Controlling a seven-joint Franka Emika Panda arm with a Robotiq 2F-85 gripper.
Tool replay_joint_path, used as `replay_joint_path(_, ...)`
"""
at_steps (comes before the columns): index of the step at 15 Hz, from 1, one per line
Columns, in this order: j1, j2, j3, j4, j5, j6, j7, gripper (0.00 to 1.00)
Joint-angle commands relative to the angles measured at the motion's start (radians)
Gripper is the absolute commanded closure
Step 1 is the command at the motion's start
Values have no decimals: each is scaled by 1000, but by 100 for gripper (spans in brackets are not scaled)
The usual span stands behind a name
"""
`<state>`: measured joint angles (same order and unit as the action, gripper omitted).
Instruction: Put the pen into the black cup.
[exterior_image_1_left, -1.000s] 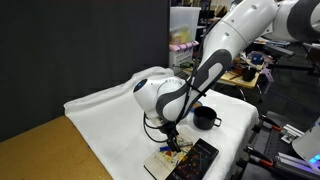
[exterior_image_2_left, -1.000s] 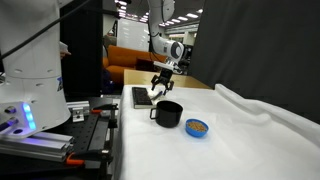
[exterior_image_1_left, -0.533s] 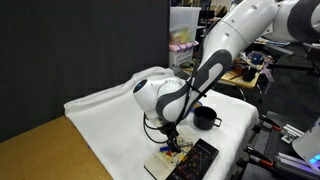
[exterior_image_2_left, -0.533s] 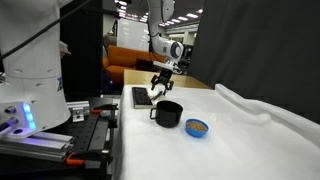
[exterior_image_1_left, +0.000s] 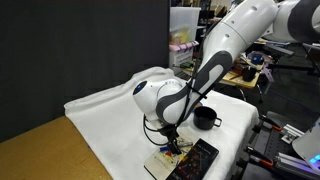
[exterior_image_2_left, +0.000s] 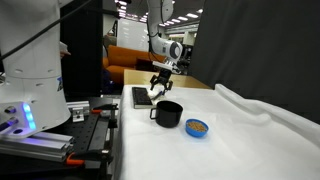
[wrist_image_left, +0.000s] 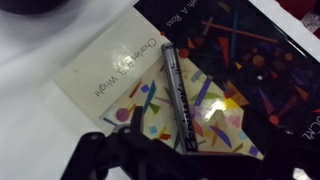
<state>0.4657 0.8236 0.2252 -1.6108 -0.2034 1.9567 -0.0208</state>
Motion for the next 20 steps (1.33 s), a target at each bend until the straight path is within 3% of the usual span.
replay_joint_path(1,11,11,-3,13,-11,-9,9,0)
replay_joint_path(20,9,32,2,7,-2,-4,1,0)
